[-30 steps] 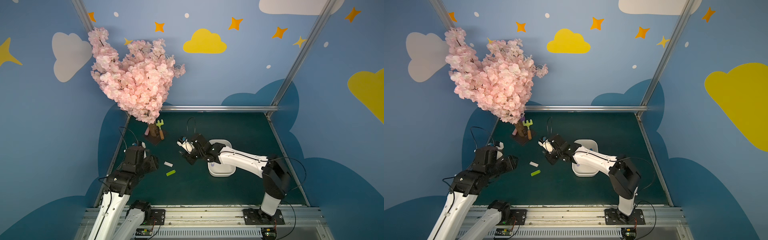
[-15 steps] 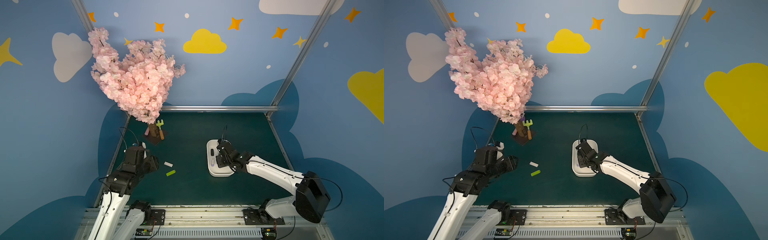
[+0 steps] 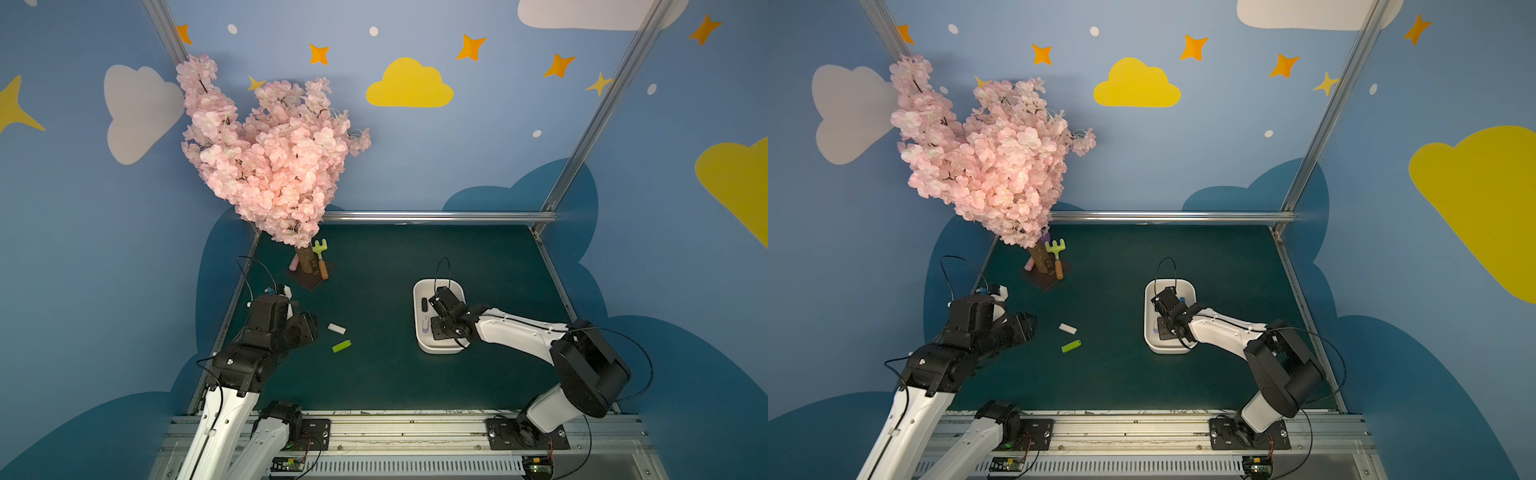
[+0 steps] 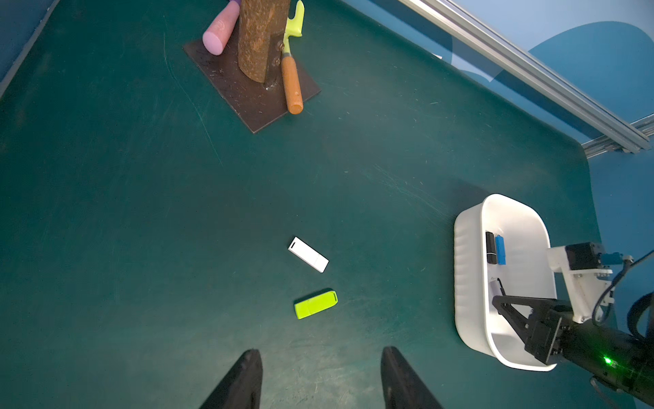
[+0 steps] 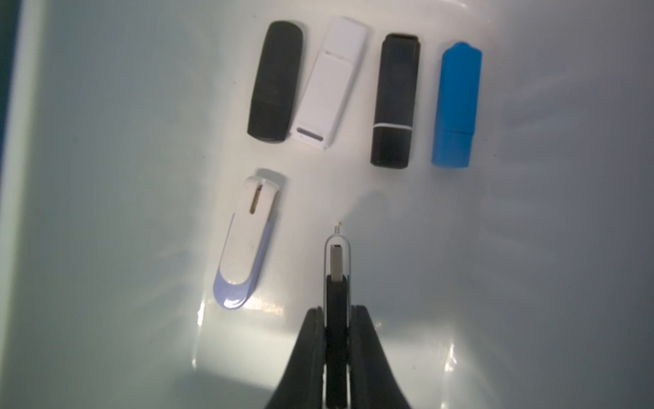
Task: Put the usb flash drive into the storage box
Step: Place the USB flash in the storage box.
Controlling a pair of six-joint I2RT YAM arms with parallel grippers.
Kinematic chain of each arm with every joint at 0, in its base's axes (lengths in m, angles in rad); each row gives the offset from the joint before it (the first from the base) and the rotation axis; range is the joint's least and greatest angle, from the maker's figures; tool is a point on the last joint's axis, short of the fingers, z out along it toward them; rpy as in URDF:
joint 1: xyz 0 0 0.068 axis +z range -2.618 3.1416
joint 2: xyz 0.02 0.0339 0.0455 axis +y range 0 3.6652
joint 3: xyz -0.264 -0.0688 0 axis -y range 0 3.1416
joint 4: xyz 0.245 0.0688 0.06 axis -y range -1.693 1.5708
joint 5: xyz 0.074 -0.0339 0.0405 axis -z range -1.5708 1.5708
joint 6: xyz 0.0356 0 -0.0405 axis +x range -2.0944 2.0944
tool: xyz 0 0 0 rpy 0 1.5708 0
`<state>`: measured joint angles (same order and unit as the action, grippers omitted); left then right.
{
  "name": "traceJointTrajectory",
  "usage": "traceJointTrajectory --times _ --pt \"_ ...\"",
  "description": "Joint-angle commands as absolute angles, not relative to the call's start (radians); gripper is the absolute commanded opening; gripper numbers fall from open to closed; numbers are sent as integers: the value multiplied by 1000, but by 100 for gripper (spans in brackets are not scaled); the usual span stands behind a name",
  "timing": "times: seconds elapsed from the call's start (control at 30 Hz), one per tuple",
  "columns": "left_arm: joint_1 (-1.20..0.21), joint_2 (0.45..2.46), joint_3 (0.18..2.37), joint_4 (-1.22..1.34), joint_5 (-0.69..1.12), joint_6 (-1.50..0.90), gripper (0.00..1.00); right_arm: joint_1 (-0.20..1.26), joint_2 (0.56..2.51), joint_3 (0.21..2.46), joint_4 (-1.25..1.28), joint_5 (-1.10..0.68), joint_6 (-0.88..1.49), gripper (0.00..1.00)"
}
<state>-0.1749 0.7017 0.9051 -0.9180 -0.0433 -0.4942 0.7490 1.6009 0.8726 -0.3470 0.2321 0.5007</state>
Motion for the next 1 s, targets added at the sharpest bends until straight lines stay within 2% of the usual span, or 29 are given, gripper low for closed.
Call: traceJointTrajectory --times 0.0,0.53,0.97 --pt "-176 703 902 -904 -34 -485 57 736 1647 924 -305 198 522 7" --pt "-176 690 899 -903 -32 -486 58 705 1709 952 -293 142 511 13" --pt "-178 694 899 -902 -32 -487 58 700 1680 957 -313 119 505 27"
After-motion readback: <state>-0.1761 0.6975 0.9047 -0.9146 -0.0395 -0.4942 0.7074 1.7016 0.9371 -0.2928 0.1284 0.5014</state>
